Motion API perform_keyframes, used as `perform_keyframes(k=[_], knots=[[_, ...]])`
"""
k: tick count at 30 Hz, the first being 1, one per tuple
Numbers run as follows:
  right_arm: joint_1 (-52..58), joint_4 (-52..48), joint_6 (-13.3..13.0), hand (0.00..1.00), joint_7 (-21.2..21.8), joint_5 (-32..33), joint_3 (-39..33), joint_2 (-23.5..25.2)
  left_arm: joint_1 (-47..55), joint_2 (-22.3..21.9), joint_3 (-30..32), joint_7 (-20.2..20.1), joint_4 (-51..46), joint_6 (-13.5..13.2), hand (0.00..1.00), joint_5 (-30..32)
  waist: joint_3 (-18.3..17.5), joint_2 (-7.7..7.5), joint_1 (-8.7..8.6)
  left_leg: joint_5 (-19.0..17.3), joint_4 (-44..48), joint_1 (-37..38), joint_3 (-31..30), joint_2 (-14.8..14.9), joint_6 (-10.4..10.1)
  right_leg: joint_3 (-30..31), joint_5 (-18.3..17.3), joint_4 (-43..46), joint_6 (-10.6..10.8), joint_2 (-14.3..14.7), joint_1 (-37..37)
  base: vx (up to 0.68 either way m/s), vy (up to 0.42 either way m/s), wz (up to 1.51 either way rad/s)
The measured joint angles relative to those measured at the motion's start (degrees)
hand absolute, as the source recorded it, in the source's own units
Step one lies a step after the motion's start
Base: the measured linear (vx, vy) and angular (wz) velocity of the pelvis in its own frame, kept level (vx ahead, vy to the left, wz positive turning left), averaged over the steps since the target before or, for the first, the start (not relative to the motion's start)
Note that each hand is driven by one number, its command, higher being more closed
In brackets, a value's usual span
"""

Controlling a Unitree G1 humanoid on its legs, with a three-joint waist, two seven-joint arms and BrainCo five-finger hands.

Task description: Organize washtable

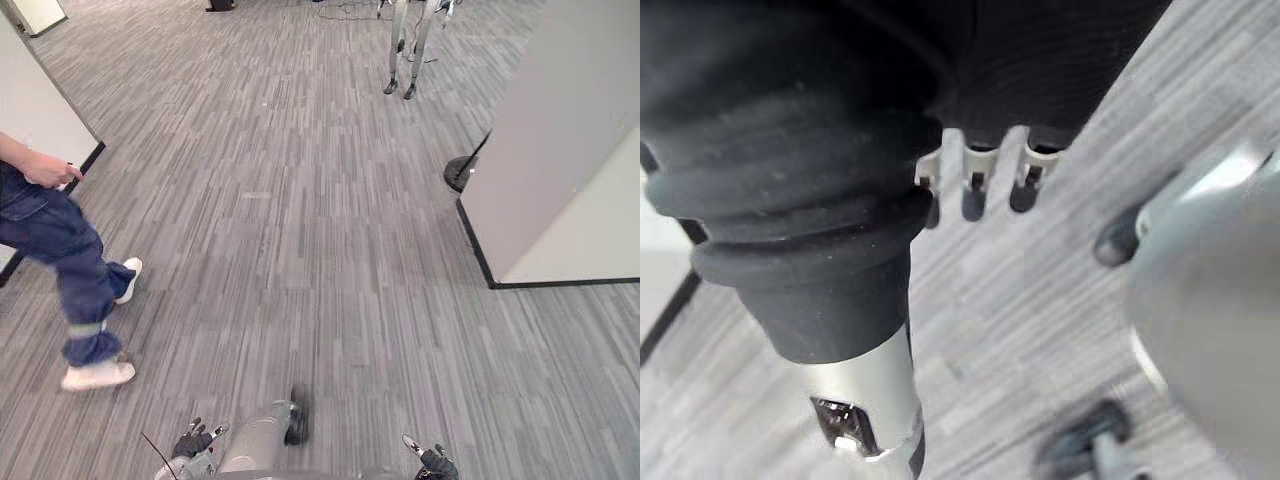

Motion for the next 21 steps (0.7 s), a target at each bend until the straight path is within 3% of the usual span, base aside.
perform_keyframes(k=[1, 2, 3, 4, 5, 6, 7, 8, 9, 10, 11, 12, 14, 15, 16, 17, 18, 20, 21], knots=[[1.0, 0.2, -0.1, 0.0, 0.0, 0.0, 0.2, 0.6, 2.5, 0.2, 0.2, 0.0, 0.2, 0.0, 0.0, -0.2, -1.1, -1.63, 0.73, 2.3, 1.9, 0.0, 0.8, -0.3, 1.2, 2.0, -2.1, 0.0, 1.0, -1.6, 3.0, 1.06, 0.431, -1.27], [2.1, 1.2, -0.1, 0.0, -0.1, -0.2, 0.1, 1.9, 5.4, 0.6, 1.6, 0.1, 1.2, 0.1, 0.0, -1.4, -4.3, -4.53, 1.47, 8.5, 4.3, 0.4, 2.3, -2.0, 5.1, 4.7, -4.0, 7.4, 2.7, -3.9, 1.4, 0.94, 0.359, -0.95], [2.4, 1.6, -0.2, 0.0, -0.1, -0.5, 0.0, 3.0, 6.4, 1.0, 2.7, 0.3, 1.5, 0.1, 0.0, -2.0, -5.6, -6.14, 1.38, 9.7, 4.3, 1.0, 2.6, -3.2, 7.1, 5.7, -3.6, 13.3, 3.8, -4.5, -1.1, 0.91, 0.319, -0.74], [2.4, 2.4, -0.7, 0.0, -0.1, -0.6, -0.8, 4.8, 7.2, 2.3, 3.1, 0.7, 2.1, -0.1, 0.0, -2.3, -6.7, -8.79, 0.57, 8.3, 4.5, 3.1, 4.3, -4.8, 10.3, 8.2, 0.1, 25.7, 12.4, -4.9, -6.0, 0.69, 0.262, -0.28], [2.0, 2.4, -0.8, 0.0, 0.0, -0.8, -1.0, 5.3, 7.1, 3.0, 3.0, 0.9, 2.7, 0.0, 0.0, -2.3, -6.3, -9.45, 0.05, 7.2, 4.5, 4.8, 4.8, -5.7, 11.8, 9.2, 3.4, 31.7, 18.5, -4.5, -7.9, 0.82, 0.314, -0.15], [1.3, 2.4, -0.9, 0.0, 0.2, -1.8, -1.9, 5.9, 6.7, 4.1, 2.9, 1.0, 3.4, 0.2, 0.0, -2.2, -5.1, -10.28, -1.52, 4.4, 4.0, 9.4, 4.8, -7.4, 13.0, 8.8, 7.4, 42.9, 18.7, -3.9, -11.0, 0.74, 0.292, -0.1], [1.1, 2.1, -0.9, 0.0, 1.4, -2.3, -3.3, 6.1, 6.2, 4.4, 2.3, 1.0, 3.4, 0.5, 0.0, -2.0, -4.3, -10.32, -1.75, 2.1, 1.8, 15.7, 5.2, -8.4, 13.8, 4.8, 7.4, 52.2, 18.6, -4.4, -14.4, 0.7, 0.283, -0.12], [1.2, 1.6, -0.9, 0.0, 1.7, -2.4, -3.8, 5.9, 6.2, 4.4, 1.8, 1.0, 3.4, 0.6, 0.0, -1.9, -4.1, -9.99, -2.15, 1.2, 0.1, 19.0, 5.2, -8.6, 14.1, 2.1, 7.2, 55.2, 18.1, -4.8, -16.1, 0.63, 0.267, -0.19], [1.5, 0.2, -1.0, 0.0, 2.2, -3.1, -4.0, 5.7, 6.0, 4.4, 0.4, 1.0, 3.4, 0.6, 0.0, -1.6, -4.2, -9.07, -2.92, 0.6, -4.3, 25.0, 5.2, -8.9, 14.1, -3.6, 6.5, 58.1, 15.8, -5.2, -20.2, 0.58, 0.256, -0.09], [1.6, -1.0, -1.1, 0.0, 2.3, -3.5, -4.0, 5.1, 4.6, 4.6, -0.9, 0.9, 3.4, 0.6, 0.0, -1.1, -4.1, -8.31, -3.91, -0.3, -8.2, 30.1, 5.0, -9.0, 14.1, -7.8, 4.7, 56.8, 11.6, -5.0, -24.8, 0.58, 0.24, -0.03], [1.7, -1.5, -1.1, 0.0, 2.3, -3.7, -4.5, 5.0, 4.1, 4.9, -1.7, 0.9, 3.5, 0.6, 0.0, -1.0, -4.1, -8.22, -4.48, -0.6, -9.5, 31.8, 4.7, -9.3, 13.9, -9.3, 4.0, 55.2, 10.4, -5.1, -27.0, 0.57, 0.205, 0.13], [2.0, -1.7, -1.0, 0.0, 2.1, -4.0, -4.9, 4.5, 2.2, 5.2, -2.8, 0.8, 3.6, 1.1, 0.0, -0.8, -3.6, -7.95, -5.55, -1.9, -11.2, 34.8, 3.5, -9.9, 13.9, -11.3, 2.6, 49.4, 8.4, -5.0, -31.6, 0.75, 0.157, 0.45], [3.0, -1.6, -0.5, 0.0, 2.0, -4.4, -5.1, 3.9, -1.0, 4.8, -4.4, 0.6, 3.6, 1.4, 0.0, -0.2, -2.3, -6.53, -7.39, -4.7, -12.2, 38.5, 1.1, -10.0, 13.6, -12.6, 3.7, 32.4, 7.4, -4.5, -36.0, 0.65, 0.097, 0.59], [4.4, -1.2, 0.4, 0.0, 1.6, -4.3, -5.5, 3.9, -2.3, 4.0, -4.1, 0.5, 3.6, 1.5, 0.0, 0.4, -1.8, -6.39, -7.99, -6.0, -14.5, 41.2, 0.1, -10.4, 13.4, -12.6, 9.7, 15.2, 7.9, -4.7, -37.2, 0.55, 0.04, 0.53], [5.8, -1.1, 1.0, 0.0, 1.2, -4.3, -5.8, 4.5, -3.3, 3.5, -3.3, 0.7, 3.6, 1.6, 0.0, 1.6, -1.8, -6.72, -8.95, -7.4, -16.8, 44.5, -1.1, -11.5, 12.8, -12.5, 12.8, 4.8, 9.3, -5.8, -39.1, 0.86, 0.028, 0.53], [6.3, -1.1, 1.5, 0.0, 1.0, -4.2, -6.2, 4.7, -3.4, 3.0, -2.0, 1.0, 3.7, 1.8, 0.0, 2.4, -1.9, -6.58, -9.72, -8.6, -16.9, 45.7, -1.5, -11.1, 11.8, -12.5, 13.3, 4.4, 8.5, -5.7, -40.7, 0.95, -0.022, 0.5], [7.4, -1.2, 2.5, 0.0, 0.7, -4.2, -7.0, 4.5, -1.8, 1.4, 0.6, 1.2, 3.8, 1.8, 0.0, 2.9, -2.5, -5.12, -10.9, -10.7, -13.1, 47.7, -1.7, -8.9, 7.6, -13.1, 14.1, 6.9, 5.2, -3.5, -41.7, 1.08, -0.074, 0.49], [8.9, -1.2, 3.0, 0.0, 0.8, -4.3, -8.5, 5.9, -0.2, 0.7, 3.1, 1.0, 4.2, 1.7, 0.0, 3.1, -3.8, -6.21, -10.66, -10.6, 6.1, 42.6, -2.5, -8.0, 6.6, -14.8, 18.5, 8.4, 0.4, -0.7, -39.3, 0.91, -0.113, 0.43], [9.6, -1.7, 3.0, 0.0, 1.2, -4.3, -9.4, 5.7, -0.2, 0.5, 5.8, 1.3, 3.7, 2.2, 0.0, 3.3, -4.3, -5.64, -11.14, -5.4, 22.7, 36.4, -1.3, -6.7, 2.9, -12.8, 26.5, 8.9, -3.0, 1.8, -37.5, 0.86, -0.167, 0.1]])
